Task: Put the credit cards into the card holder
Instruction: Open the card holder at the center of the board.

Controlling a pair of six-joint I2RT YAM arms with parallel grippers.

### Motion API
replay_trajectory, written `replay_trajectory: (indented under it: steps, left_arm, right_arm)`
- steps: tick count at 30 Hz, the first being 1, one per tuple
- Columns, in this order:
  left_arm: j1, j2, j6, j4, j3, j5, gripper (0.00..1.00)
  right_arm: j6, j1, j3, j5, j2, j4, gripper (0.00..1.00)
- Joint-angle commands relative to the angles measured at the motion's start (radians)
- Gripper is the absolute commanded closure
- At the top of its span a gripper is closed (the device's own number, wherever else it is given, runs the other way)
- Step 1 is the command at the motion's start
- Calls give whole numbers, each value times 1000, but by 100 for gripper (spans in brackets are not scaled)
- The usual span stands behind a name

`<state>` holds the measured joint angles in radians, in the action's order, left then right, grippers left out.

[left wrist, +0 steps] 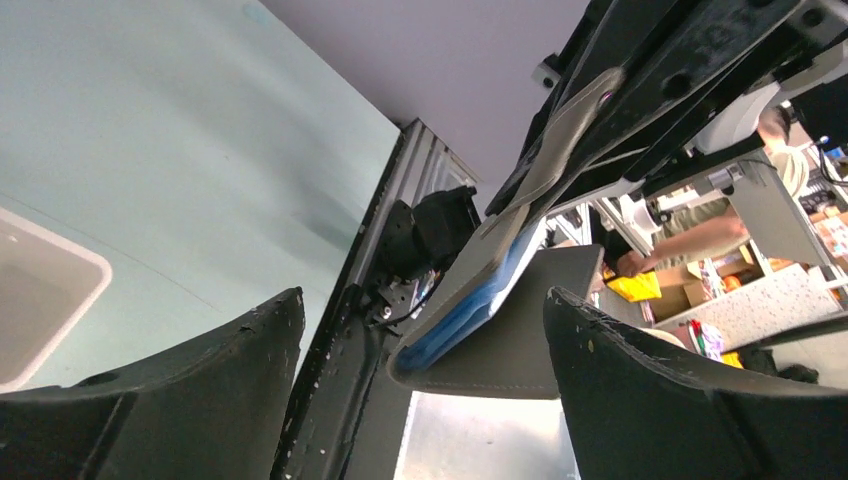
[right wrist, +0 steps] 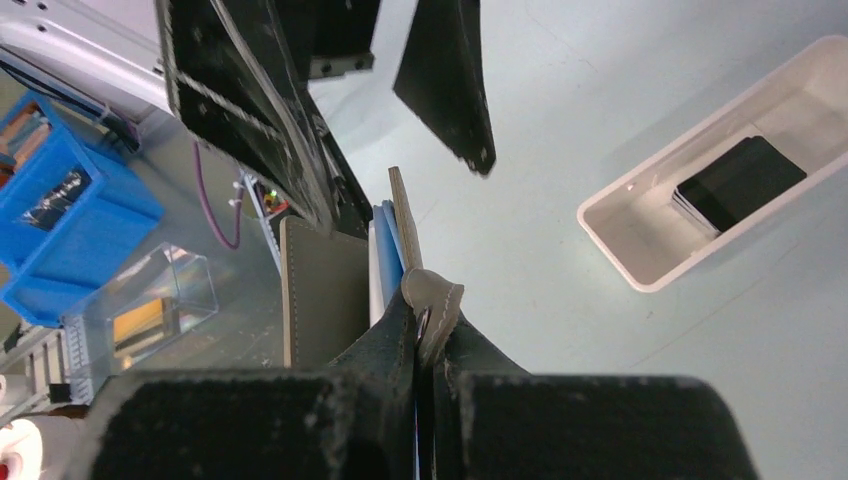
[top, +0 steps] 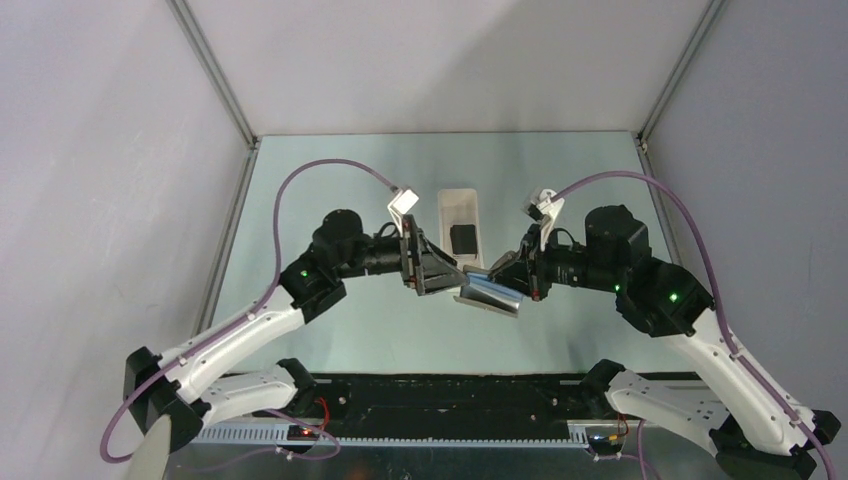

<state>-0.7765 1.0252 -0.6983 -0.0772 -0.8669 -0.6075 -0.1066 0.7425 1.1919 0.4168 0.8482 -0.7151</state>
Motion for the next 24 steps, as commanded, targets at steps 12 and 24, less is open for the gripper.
replay_trajectory:
  steps: [12, 24]
  left_arm:
    - [-115, 15, 19, -40, 41, -11, 14]
    - [-121, -41, -16, -101, 109, 34, 25]
  right_arm:
    - [-197, -135, 40, 105, 13, 137, 100]
    - [-258, -214, 37, 252, 31, 189, 100]
